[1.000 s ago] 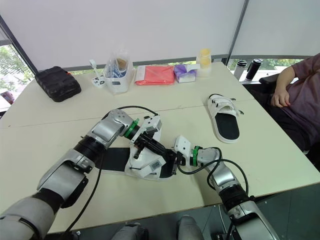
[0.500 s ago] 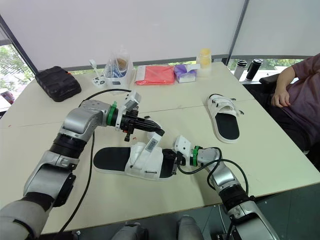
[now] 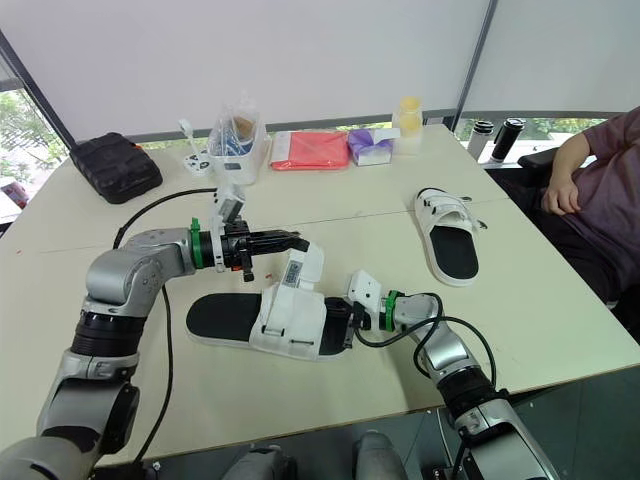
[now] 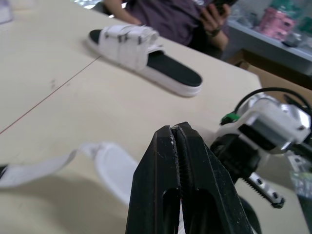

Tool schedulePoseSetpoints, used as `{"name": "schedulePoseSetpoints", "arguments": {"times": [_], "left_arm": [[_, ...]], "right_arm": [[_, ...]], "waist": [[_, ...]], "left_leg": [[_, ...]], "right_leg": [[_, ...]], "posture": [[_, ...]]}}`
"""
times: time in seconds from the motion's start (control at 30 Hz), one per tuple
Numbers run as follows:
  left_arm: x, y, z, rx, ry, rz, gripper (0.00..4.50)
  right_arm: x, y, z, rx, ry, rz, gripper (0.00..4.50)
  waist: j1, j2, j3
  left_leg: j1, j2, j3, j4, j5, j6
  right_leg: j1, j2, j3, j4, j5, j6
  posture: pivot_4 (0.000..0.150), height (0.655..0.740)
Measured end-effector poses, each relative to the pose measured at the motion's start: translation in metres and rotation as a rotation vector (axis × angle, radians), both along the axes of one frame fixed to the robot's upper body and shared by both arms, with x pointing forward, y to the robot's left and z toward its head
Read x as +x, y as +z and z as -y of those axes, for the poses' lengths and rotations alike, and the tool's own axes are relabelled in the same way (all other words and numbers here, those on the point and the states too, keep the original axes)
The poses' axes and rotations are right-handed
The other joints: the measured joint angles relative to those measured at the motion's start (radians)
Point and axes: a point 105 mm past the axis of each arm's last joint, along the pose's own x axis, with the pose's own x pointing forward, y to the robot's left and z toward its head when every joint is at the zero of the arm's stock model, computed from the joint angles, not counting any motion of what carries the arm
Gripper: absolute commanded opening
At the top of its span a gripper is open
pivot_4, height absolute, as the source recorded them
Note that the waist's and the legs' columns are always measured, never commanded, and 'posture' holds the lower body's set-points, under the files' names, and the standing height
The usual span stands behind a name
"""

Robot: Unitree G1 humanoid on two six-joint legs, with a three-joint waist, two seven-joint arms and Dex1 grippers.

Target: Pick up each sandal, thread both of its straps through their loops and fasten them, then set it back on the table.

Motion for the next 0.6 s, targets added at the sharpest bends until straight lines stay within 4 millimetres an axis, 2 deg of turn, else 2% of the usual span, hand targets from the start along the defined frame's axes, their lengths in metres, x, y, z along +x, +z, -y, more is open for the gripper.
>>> {"name": "schedulePoseSetpoints", "arguments": {"times": [0.33, 0.6], "left_arm": [[0.013, -0.033, -0.022, 0.027, 0.125, -0.067, 0.02], [0.021, -0.064, -0.027, 0.093, 0.119, -0.108, 0.02]], "right_arm": [[-0.002, -0.003, 0.002, 0.002, -0.006, -0.009, 0.0], [-0.002, -0.003, 0.002, 0.003, -0.009, -0.009, 0.0]], "waist": [[0.001, 0.0, 0.0], [0.002, 0.0, -0.001]], "left_leg": [[0.0, 0.0, 0.0, 0.0, 0.0, 0.0], [0.0, 0.0, 0.0, 0.0, 0.0, 0.0]], "right_leg": [[0.0, 0.0, 0.0, 0.0, 0.0, 0.0], [0.0, 0.0, 0.0, 0.0, 0.0, 0.0]], "posture": [[0.15, 0.74], [0.15, 0.74]]}}
